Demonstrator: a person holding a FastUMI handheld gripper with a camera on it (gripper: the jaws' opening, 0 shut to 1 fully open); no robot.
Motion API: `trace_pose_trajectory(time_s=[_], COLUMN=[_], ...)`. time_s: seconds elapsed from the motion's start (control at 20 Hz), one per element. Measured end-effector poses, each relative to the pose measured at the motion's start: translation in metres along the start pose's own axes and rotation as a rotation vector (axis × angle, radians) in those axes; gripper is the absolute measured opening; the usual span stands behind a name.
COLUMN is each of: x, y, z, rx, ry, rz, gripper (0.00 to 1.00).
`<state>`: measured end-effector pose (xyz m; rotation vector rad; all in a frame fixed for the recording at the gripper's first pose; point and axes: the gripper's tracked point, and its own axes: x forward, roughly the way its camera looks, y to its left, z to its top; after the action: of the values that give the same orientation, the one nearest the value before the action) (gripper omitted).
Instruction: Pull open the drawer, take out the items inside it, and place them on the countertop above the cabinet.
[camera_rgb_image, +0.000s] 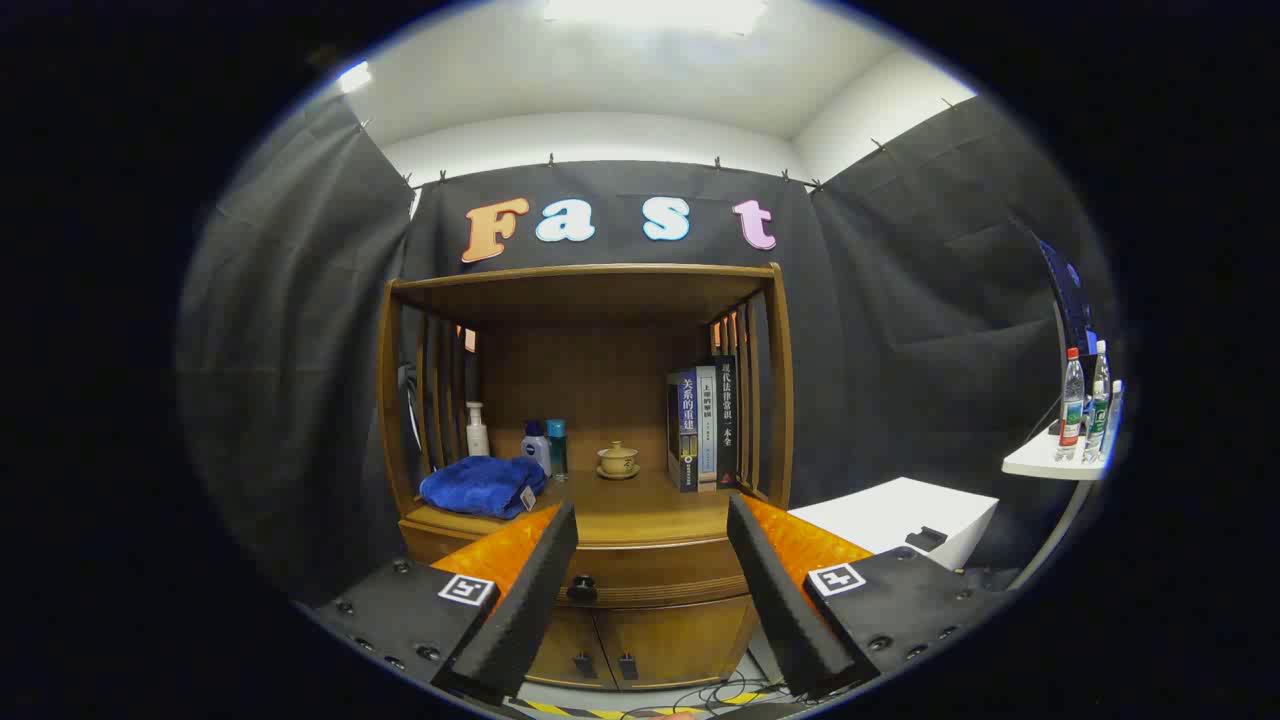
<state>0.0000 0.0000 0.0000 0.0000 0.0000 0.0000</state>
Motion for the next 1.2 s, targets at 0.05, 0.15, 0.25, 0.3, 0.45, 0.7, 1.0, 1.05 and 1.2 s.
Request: trace_pose_trajectory(time_s=[0.05, 0.15, 0.25, 0.3, 0.45, 0.7, 1.0, 1.05, 1.2], x=[0.000, -0.002, -0.002, -0.003, -0.005, -0.007, -0.006, -0.004, 0.006], y=[0.000, 0.000, 0.000, 0.000, -0.001, -0.001, 0.000, -0.002, 0.004], z=[0.000, 0.000, 0.000, 0.000, 0.002, 0.001, 0.003, 0.005, 0.006], rx=[0.000, 0.000, -0.001, -0.001, -0.001, -0.001, -0.003, 0.000, 0.000], ry=[0.000, -0.001, 0.001, 0.003, -0.002, 0.000, 0.000, -0.001, -0.013], rz=[0.001, 0.001, 0.003, 0.003, 0.002, 0.003, 0.006, 0.004, 0.022], gripper=[0.98, 0.98, 0.98, 0.98, 0.98, 0.98, 0.98, 0.98, 0.98])
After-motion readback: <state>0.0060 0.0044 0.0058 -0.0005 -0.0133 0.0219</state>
